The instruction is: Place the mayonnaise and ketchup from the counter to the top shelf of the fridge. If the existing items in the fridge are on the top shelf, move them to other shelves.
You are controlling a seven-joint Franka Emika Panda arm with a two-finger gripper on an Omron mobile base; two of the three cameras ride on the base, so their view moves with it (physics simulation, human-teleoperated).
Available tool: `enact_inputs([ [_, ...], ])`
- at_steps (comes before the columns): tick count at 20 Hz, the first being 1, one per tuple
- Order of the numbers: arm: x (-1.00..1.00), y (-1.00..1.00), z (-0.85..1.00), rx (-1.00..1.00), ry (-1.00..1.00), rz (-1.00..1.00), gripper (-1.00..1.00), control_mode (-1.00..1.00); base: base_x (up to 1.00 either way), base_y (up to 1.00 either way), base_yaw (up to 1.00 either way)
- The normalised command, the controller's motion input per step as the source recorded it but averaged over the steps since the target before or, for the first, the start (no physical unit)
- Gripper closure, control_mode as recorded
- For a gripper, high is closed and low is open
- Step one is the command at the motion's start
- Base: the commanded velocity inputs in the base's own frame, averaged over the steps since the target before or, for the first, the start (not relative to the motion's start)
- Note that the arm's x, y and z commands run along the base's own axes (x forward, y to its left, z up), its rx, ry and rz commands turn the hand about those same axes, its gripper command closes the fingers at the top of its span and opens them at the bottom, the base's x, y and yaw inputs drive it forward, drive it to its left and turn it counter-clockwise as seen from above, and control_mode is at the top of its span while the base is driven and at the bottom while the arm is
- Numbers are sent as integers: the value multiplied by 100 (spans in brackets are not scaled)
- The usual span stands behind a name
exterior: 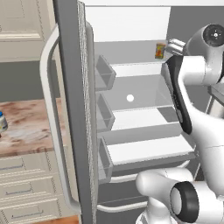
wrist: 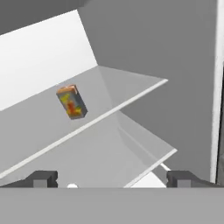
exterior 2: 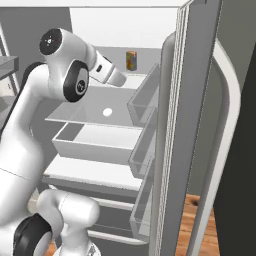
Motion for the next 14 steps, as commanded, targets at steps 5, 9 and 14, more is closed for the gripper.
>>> enact_inputs([
  [5, 47, 0, 4, -1, -1, 1, -100, -100, 0, 0, 0],
  [9, 29, 0, 0, -14, 3, 17, -100, -100, 0, 0, 0],
  [14, 30, 1, 0, -14, 4, 12, -100, -100, 0, 0, 0],
])
